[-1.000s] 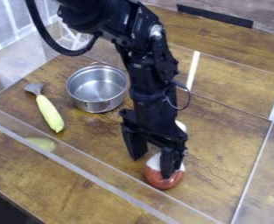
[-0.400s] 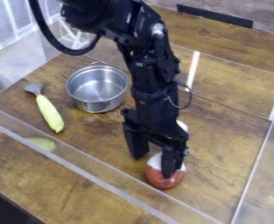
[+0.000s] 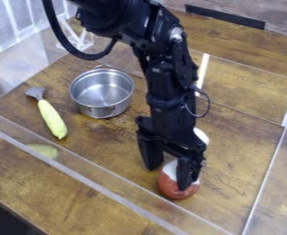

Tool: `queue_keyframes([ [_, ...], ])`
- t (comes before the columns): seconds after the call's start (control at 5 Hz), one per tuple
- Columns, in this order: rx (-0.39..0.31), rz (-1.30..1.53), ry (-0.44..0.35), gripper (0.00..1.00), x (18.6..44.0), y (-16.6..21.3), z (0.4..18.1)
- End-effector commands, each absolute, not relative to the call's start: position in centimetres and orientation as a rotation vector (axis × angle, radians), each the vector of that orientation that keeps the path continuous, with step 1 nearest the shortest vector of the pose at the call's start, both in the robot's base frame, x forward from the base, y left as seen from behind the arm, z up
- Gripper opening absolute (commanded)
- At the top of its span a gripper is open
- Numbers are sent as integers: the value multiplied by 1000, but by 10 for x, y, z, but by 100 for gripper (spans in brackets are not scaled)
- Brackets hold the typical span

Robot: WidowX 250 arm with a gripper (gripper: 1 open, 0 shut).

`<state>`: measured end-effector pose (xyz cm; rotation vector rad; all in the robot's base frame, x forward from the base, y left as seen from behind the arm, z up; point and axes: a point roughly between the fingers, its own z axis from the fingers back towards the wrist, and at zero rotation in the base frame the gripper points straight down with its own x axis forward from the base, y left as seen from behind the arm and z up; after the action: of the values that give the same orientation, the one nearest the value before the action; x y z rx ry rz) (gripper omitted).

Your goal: Put the mushroom in the silver pot

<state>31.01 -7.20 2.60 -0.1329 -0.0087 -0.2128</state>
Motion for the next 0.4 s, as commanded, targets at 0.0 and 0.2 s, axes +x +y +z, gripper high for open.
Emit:
queue_keyframes([
  [0.0, -128, -198, -27, 0, 322, -68, 32],
  [0.2, -115, -133, -30, 0, 322, -70, 43],
])
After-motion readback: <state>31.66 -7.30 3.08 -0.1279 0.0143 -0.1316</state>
